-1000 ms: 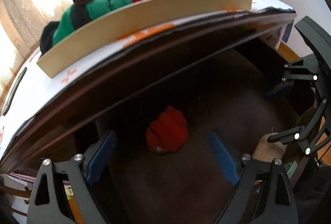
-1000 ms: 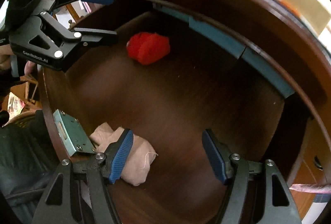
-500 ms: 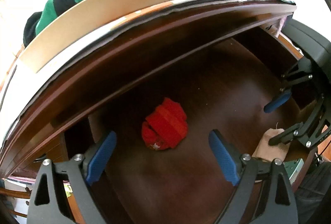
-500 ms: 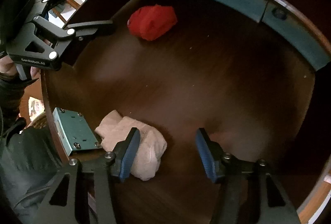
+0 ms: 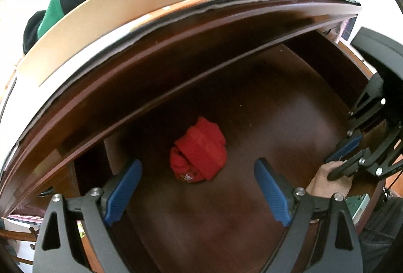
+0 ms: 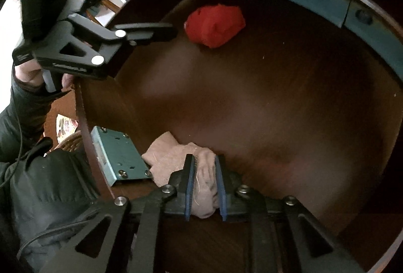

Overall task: Take underwear out of drawer
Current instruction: 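Grasp the beige sock with the right tool while the left tool grasps the red sock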

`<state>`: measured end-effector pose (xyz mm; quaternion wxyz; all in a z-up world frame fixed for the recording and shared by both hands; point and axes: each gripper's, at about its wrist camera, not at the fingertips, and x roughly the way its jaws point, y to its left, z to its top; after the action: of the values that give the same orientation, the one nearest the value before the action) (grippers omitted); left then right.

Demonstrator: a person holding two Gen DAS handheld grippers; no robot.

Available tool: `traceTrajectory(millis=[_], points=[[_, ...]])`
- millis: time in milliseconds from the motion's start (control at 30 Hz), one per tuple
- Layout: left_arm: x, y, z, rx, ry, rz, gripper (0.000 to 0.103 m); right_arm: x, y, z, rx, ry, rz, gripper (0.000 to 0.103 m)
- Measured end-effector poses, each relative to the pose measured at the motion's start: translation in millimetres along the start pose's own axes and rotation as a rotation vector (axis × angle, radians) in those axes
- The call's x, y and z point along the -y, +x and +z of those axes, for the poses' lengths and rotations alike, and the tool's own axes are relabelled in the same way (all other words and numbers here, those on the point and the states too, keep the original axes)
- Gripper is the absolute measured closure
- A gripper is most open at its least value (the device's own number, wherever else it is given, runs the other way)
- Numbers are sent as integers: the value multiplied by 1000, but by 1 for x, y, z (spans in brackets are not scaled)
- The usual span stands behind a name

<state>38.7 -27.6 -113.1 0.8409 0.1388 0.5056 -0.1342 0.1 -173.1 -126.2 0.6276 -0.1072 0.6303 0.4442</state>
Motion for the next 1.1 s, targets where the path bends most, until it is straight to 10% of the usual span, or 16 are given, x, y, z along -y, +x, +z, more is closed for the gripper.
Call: traceTrajectory(millis=[633,900,1100], points=[[19,42,29,-108,122,32,17,26,-45,0,242,46,-140,88],[27,64,35,-178,173,29,36,18,-41,2,233,20,-186,88],[26,68,37,-170,170,30,68,17,-40,2,242,12,-202,88]])
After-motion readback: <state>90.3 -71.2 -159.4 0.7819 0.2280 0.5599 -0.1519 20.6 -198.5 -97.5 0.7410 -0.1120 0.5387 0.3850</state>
